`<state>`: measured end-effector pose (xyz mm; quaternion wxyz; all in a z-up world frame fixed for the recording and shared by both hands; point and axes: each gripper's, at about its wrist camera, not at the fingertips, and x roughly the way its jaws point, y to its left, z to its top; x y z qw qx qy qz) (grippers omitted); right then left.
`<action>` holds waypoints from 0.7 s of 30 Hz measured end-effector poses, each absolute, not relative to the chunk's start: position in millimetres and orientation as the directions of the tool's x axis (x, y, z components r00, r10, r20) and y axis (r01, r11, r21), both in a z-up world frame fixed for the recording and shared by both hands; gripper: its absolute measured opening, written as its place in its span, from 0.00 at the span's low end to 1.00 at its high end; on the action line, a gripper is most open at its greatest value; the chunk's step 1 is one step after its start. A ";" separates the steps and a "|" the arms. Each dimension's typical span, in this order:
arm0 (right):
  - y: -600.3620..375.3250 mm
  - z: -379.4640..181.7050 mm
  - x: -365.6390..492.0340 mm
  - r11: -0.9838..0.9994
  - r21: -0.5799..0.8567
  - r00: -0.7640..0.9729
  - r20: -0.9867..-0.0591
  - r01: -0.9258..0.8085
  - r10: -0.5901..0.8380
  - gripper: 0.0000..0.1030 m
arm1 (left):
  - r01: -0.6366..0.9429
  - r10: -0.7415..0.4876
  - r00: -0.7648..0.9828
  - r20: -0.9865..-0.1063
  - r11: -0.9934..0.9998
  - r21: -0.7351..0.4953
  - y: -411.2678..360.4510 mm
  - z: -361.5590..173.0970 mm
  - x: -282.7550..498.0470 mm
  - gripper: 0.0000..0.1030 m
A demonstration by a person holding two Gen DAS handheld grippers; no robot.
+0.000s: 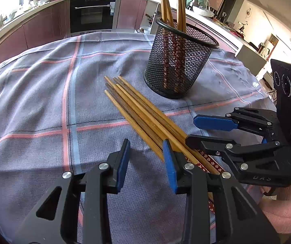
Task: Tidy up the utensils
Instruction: 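Move both grippers down over the remaining chopsticks beside the cup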
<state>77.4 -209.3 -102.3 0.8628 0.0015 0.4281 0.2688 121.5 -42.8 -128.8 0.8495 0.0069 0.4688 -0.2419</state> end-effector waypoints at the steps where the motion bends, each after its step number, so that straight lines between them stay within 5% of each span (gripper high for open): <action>1: -208.7 -102.1 77.5 0.857 0.228 0.492 -0.738 -0.462 0.462 0.32 | 0.417 -0.405 0.443 -0.800 0.883 -0.216 -41.8 -129.1 121.2 0.32; 21: -196.2 -106.0 82.3 0.877 0.136 0.512 -0.767 -0.460 0.387 0.23 | 0.438 -0.386 0.433 -0.815 0.880 -0.184 -37.2 -130.2 128.5 0.25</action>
